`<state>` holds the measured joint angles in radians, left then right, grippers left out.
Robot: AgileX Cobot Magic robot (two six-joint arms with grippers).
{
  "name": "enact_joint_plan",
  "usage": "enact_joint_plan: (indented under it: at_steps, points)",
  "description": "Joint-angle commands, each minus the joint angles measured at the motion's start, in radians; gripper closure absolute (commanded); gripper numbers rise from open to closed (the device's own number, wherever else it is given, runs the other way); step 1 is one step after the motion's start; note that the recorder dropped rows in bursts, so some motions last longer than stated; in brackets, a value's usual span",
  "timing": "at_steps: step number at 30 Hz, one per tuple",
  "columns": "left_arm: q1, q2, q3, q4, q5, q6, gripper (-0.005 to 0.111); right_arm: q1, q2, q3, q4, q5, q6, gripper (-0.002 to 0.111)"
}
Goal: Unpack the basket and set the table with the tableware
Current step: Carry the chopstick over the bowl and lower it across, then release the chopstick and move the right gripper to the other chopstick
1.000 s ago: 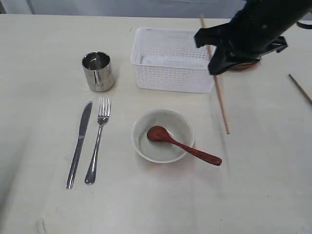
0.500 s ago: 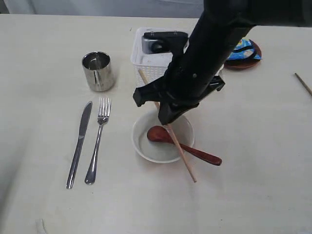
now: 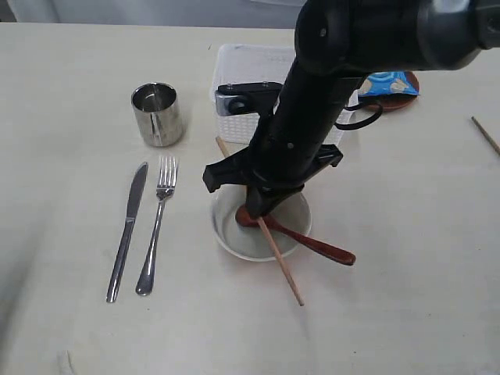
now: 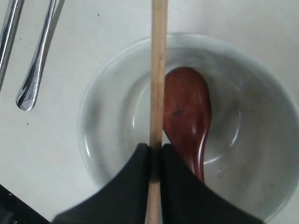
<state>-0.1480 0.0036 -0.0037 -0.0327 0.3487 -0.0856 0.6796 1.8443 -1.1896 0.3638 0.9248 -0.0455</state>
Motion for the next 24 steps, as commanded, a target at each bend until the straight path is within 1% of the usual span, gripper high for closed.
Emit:
enact_joint_plan:
  at_steps: [1, 6, 8, 11, 13, 19, 24]
  points:
    - [-0.005, -0.004, 0.004, 0.001, -0.002, 0.003, 0.107, -0.001, 0.001, 0.0, -0.007, -0.008, 0.007, 0.108]
    - [-0.005, -0.004, 0.004, 0.001, -0.002, 0.003, 0.107, -0.001, 0.001, 0.0, -0.011, -0.003, 0.007, 0.107]
    - [-0.005, -0.004, 0.004, 0.001, -0.002, 0.003, 0.107, -0.001, 0.001, 0.0, -0.015, -0.003, 0.007, 0.099]
    - [-0.005, -0.004, 0.004, 0.001, -0.002, 0.003, 0.107, -0.001, 0.001, 0.0, -0.015, -0.003, 0.007, 0.083]
    - [-0.005, -0.004, 0.004, 0.001, -0.002, 0.003, 0.107, -0.001, 0.001, 0.0, -0.015, -0.001, 0.013, 0.078]
    - [-0.005, -0.004, 0.004, 0.001, -0.002, 0.003, 0.107, -0.001, -0.011, -0.005, -0.028, 0.003, 0.015, 0.078]
    - [-0.005, -0.004, 0.004, 0.001, -0.002, 0.003, 0.107, -0.015, -0.06, -0.056, -0.083, 0.083, 0.015, 0.078]
